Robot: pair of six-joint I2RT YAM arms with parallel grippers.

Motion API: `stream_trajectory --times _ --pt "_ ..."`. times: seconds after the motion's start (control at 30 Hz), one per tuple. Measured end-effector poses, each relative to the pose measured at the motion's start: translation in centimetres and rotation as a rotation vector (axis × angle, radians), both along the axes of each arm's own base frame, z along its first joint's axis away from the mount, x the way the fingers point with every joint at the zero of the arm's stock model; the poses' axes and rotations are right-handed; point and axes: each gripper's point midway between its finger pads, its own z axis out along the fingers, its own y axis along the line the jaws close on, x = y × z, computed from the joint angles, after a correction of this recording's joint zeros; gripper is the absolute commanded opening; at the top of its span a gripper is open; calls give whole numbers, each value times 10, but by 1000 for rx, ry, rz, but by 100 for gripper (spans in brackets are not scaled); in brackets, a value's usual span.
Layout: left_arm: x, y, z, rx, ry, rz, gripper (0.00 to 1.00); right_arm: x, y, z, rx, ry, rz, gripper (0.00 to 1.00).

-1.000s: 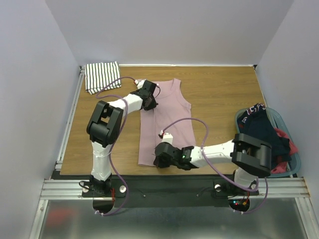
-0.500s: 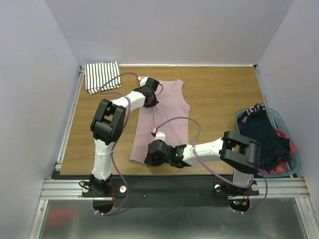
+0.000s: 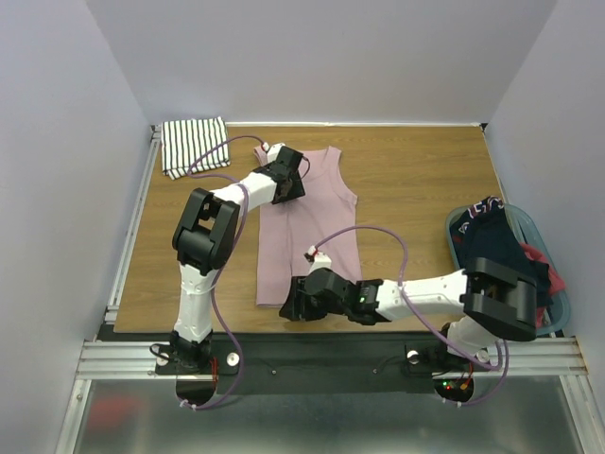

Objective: Fold and stack the tank tops
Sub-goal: Fold the tank top

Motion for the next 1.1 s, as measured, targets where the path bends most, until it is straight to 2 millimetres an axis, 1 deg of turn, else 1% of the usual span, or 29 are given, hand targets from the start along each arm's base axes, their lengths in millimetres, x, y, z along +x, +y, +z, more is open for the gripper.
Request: stream_trajectory --times 0.07,0.13,0.2,0.27,0.33,0.4,0.43,0.47,0.5,0.53,0.6,0.63,0.67,0.7,0.73,0.77,0.8,0.83,0.87,0.9,1.03,1.1 --pt "0 -1 3 1 -3 -11 67 0 0 15 35 -15 0 61" --pt "-2 0 7 5 -3 -22 68 2 -4 34 74 -43 -11 63" --pt "-3 0 15 4 -9 -34 70 7 -10 51 96 -80 -34 64" --pt "-4 -1 28 -10 -23 -48 71 15 -18 61 102 -105 -58 64" --pt "-4 -4 42 -28 -44 -59 71 30 -30 70 102 -126 -92 64" --pt "-4 -6 60 -53 -72 -67 71 70 -56 80 93 -158 -188 64" --pt "-5 -8 69 -67 -88 -72 68 93 -71 81 83 -165 -235 63" --pt "-6 -10 80 -86 -108 -75 67 110 -83 82 76 -172 -269 63" --pt "-7 -11 89 -104 -126 -74 66 130 -100 81 59 -178 -315 63" --pt "-13 -14 98 -135 -151 -71 65 156 -124 78 29 -177 -383 62" --pt "-29 -17 105 -169 -159 -67 64 192 -154 72 -20 -169 -457 61" --pt "-40 -19 104 -193 -163 -66 63 203 -164 69 -39 -172 -473 61" --pt "-56 -25 103 -216 -160 -74 63 223 -180 66 -68 -162 -508 59" --pt "-70 -30 98 -229 -146 -85 63 239 -192 60 -94 -156 -528 58" --pt "-86 -38 91 -241 -129 -100 63 254 -200 56 -120 -157 -539 55" --pt "-103 -49 83 -249 -111 -125 63 263 -204 52 -135 -155 -541 53" --pt "-117 -59 75 -253 -93 -149 63 276 -210 43 -165 -144 -540 50" --pt "-129 -68 69 -258 -80 -169 63 287 -212 36 -182 -135 -532 49" --pt "-148 -79 57 -261 -53 -198 63 295 -213 30 -195 -132 -519 49" --pt "-164 -89 51 -259 -35 -229 62 302 -213 23 -210 -122 -512 49" --pt "-222 -118 28 -260 27 -331 62 323 -209 5 -254 -117 -464 49" --pt "-239 -127 25 -262 36 -363 62 330 -207 2 -263 -125 -445 49"
